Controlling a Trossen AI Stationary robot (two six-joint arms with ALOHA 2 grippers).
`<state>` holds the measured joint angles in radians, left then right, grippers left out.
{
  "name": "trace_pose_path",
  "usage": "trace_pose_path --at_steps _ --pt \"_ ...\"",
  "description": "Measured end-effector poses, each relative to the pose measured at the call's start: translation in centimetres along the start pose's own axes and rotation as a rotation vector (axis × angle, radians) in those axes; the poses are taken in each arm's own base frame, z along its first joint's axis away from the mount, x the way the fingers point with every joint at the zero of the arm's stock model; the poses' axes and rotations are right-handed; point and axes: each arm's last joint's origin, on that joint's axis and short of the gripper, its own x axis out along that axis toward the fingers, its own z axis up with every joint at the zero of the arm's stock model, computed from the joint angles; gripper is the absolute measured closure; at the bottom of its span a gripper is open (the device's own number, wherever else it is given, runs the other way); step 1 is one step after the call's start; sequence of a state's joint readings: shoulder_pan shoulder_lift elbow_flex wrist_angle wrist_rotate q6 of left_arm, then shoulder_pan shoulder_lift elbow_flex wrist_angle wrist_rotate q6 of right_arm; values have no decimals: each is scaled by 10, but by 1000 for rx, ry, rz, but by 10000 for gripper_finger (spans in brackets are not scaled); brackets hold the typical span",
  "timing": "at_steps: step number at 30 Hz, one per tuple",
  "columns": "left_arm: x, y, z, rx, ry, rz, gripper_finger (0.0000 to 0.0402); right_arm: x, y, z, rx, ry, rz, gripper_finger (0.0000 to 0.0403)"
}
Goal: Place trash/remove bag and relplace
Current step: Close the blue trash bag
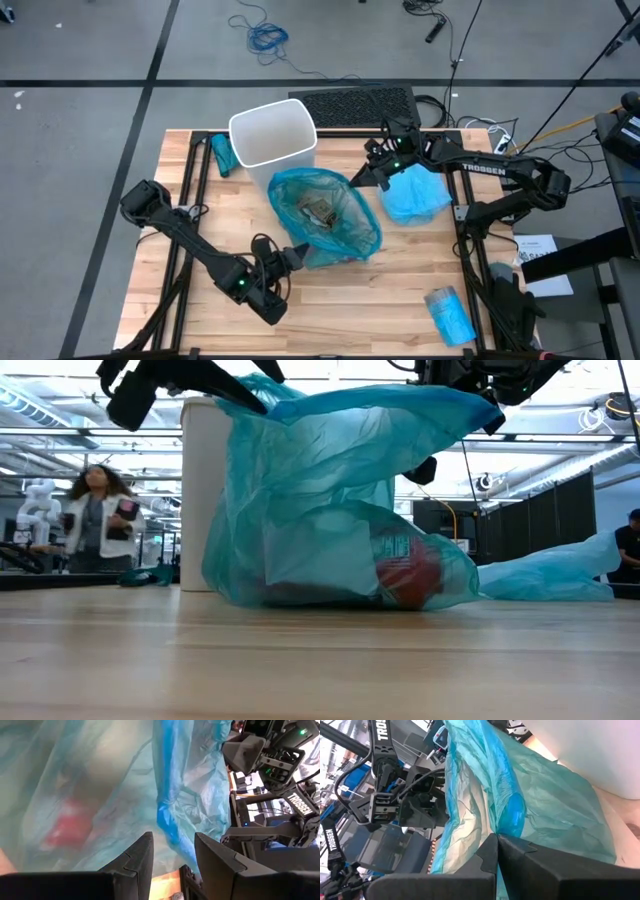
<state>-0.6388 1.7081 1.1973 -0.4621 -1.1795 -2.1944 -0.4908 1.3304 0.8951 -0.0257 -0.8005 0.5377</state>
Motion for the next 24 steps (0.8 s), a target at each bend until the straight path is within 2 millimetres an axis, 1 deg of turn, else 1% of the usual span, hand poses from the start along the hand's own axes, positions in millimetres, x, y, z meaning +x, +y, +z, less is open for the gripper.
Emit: trace_pose_path --at_steps 3,11,16,19,24 --pt "-1 2 0 15 12 12 262 0 0 0 -1 -2 0 403" --pt "4 13 3 49 3 39 262 0 0 0 4 0 8 403" --pt "17 9 11 49 -79 19 262 0 0 0 3 0 10 403" --pt "20 7 13 56 -126 -9 262 0 0 1 8 0 10 403" --pt "23 3 16 43 -152 -22 262 0 0 1 6 -1 11 403"
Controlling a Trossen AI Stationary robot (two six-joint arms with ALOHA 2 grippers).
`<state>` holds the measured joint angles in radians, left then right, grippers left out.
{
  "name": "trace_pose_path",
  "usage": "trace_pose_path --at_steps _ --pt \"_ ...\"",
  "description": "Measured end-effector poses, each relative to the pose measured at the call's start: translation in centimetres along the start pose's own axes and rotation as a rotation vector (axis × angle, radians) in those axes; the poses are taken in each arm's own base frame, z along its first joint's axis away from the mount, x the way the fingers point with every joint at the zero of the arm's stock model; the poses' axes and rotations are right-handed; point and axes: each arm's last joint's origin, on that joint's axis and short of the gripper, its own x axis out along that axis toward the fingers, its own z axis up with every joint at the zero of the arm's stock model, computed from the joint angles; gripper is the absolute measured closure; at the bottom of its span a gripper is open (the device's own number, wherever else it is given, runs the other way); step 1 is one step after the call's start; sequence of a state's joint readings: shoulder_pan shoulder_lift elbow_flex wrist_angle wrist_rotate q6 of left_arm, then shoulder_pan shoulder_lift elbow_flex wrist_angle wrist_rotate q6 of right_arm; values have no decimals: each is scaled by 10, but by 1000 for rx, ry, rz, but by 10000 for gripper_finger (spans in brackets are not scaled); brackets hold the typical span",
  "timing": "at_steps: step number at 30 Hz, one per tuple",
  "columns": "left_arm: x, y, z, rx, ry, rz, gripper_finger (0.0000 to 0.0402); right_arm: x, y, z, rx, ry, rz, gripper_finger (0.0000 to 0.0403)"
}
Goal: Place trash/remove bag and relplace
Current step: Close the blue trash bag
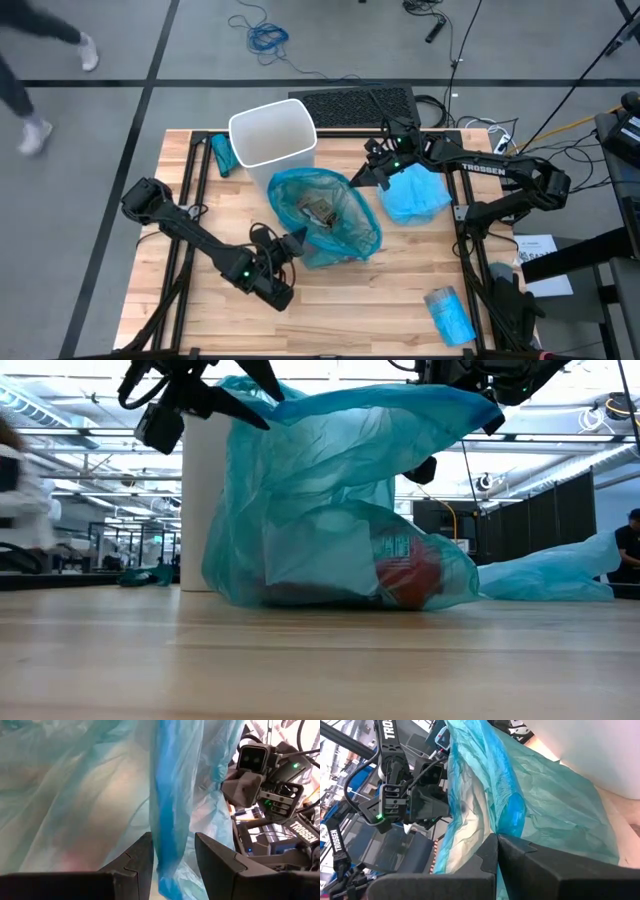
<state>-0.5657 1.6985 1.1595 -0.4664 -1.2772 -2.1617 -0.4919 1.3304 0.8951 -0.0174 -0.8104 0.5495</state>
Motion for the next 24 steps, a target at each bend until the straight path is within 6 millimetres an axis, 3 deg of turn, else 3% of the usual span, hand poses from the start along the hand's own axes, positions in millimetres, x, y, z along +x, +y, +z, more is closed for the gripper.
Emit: trace_pose_path --at_steps 8,14,18,24 --pt "8 -3 1 -22 -14 0 272 0 0 0 -3 0 0 403" --pt "6 -12 -2 12 27 0 386 0 0 0 -4 -1 0 403" --pt "-7 -28 4 43 85 -23 399 0 2 3 -11 -20 13 403" --pt "-38 -56 39 178 173 -87 400 -2 8 8 -21 -65 49 403"
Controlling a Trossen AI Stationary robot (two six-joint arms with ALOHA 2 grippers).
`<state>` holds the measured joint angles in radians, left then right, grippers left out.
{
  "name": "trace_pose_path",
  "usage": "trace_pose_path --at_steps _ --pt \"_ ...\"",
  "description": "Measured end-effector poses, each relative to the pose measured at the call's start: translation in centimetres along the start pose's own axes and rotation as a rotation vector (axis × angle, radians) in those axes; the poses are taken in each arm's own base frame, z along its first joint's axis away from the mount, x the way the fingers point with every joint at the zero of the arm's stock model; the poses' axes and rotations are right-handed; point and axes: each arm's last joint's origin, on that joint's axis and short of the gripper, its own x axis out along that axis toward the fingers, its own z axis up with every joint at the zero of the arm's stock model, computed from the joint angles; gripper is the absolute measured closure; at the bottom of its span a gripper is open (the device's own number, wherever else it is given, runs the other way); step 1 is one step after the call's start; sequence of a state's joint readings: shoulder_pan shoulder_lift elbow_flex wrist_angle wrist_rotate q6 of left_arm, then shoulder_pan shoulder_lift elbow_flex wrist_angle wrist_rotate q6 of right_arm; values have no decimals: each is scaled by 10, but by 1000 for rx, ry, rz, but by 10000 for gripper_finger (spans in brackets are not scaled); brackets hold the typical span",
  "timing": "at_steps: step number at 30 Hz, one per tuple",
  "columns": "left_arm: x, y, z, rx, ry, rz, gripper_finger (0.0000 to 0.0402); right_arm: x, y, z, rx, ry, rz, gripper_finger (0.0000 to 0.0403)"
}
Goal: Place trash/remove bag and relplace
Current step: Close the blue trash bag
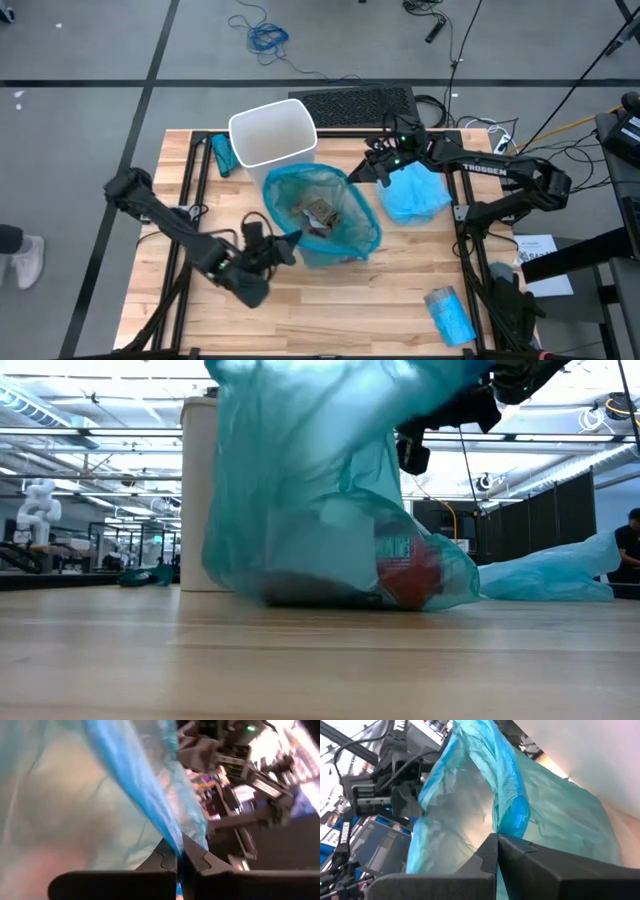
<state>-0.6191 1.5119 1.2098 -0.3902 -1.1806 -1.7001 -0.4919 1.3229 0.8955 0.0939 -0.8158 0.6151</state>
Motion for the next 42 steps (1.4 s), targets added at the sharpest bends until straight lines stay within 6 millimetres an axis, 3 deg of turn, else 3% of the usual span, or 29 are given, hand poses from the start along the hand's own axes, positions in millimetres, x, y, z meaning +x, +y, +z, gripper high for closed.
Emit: trace_pose_path --at_steps 5,11,26,31,36,42 --pt "-20 -3 27 86 56 -1 401 -6 10 2 -17 -22 20 403" --pt "-29 -1 44 118 132 19 401 -22 33 4 -57 -67 58 403" --pt "-34 6 51 180 203 62 401 -54 76 4 -173 -119 205 403" --pt "-35 11 52 169 225 102 401 -61 76 -4 -99 -89 156 403" --pt "-35 12 51 171 233 104 401 -64 75 -9 -162 -103 77 401" --pt "-35 12 51 173 234 105 401 -65 73 -13 -160 -63 67 336"
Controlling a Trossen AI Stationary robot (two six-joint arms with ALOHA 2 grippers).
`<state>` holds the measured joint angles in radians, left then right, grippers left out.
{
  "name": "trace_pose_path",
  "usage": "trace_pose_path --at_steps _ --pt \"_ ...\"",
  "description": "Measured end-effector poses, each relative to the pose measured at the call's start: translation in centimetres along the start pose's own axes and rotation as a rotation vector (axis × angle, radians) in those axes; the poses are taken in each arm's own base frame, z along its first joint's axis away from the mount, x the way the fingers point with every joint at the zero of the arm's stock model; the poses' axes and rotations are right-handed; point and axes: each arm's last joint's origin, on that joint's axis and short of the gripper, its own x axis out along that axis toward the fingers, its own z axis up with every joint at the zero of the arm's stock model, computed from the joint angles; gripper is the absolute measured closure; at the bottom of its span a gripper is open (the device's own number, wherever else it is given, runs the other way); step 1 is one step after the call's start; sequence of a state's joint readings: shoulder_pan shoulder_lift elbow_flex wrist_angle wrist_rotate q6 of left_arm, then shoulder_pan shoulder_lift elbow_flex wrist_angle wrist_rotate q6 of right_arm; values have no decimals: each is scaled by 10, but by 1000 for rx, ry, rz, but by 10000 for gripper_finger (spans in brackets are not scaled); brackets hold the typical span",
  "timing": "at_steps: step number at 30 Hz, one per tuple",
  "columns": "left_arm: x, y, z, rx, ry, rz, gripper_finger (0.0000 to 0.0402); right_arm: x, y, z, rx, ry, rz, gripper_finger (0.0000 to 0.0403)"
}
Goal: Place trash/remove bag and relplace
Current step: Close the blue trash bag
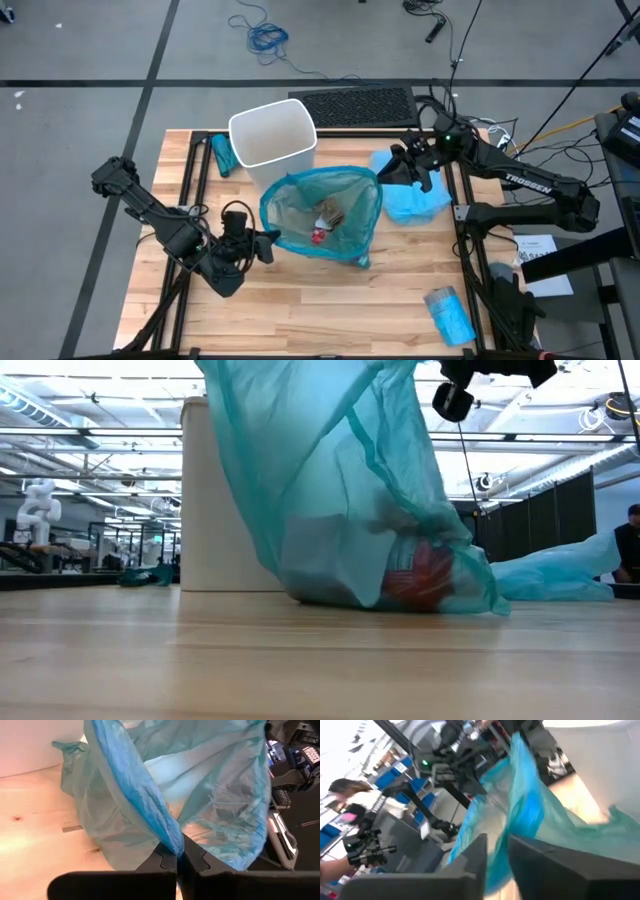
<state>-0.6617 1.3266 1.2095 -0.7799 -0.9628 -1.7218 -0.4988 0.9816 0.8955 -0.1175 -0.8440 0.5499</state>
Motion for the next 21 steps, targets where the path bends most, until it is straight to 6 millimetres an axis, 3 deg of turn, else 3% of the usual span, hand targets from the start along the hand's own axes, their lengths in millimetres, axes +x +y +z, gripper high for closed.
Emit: trace_pose_path --at_steps 5,9,13,21 --pt "0 1 -1 12 31 14 402 -3 -8 -11 55 81 -63 252" --pt "0 2 -1 19 50 23 402 -11 -15 -13 82 88 -123 208" --pt "0 2 -1 19 52 23 402 -20 -17 -10 82 53 -151 200" --pt "0 6 -2 43 96 57 402 -42 -32 -14 129 15 -256 223"
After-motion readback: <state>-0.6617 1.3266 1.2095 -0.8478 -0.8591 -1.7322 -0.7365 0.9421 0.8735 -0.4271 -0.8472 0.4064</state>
